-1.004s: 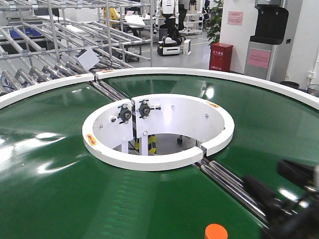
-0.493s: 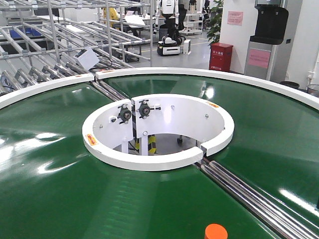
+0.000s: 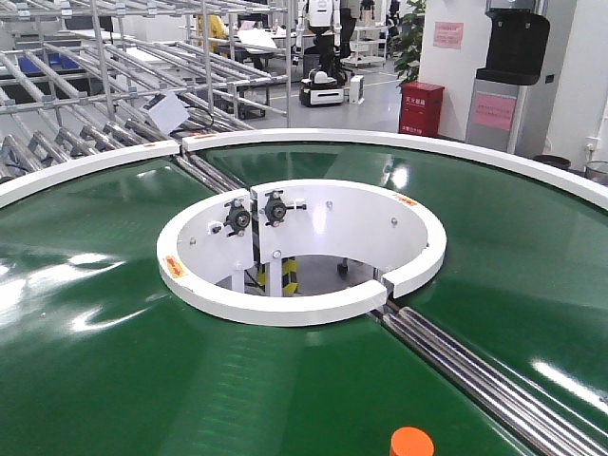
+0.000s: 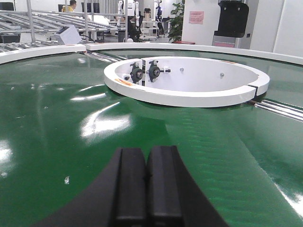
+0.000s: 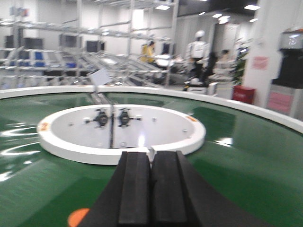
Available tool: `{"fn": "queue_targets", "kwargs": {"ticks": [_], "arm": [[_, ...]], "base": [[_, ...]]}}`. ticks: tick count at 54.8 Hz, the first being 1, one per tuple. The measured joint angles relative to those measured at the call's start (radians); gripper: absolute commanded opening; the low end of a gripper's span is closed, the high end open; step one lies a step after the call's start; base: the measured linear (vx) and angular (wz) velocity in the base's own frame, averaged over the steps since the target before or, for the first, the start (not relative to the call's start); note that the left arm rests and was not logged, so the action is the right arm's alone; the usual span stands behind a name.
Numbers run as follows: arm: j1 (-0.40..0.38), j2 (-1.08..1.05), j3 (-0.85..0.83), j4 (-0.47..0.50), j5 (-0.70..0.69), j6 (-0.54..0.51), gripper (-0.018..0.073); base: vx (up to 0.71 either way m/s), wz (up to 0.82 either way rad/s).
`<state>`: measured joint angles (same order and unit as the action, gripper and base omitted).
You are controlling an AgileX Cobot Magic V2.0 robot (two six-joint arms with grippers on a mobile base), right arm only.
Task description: Grab orange capacitor from left shelf to right conveyor
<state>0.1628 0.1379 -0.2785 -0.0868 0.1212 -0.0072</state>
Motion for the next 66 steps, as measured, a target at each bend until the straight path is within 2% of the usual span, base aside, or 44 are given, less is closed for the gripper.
{"fn": "queue_targets", "kwargs": {"ticks": [7,15,26,66], "arm": [[-0.064,-0.124,0.154,0.000,-0.008,0.000,-0.0013],[-0.113,-0.146,0.302,0.000,0.003,0.001,-0.0013],[-0.144,-0.146,0.308,0.001,0.053,0.002,-0.0013],[-0.146,-0.146,0.308,0.004,0.057,0.002,-0.0013]], "base": [[0.00,0.00],[0.00,0.00],[0.00,0.00],[0.00,0.00]]}}
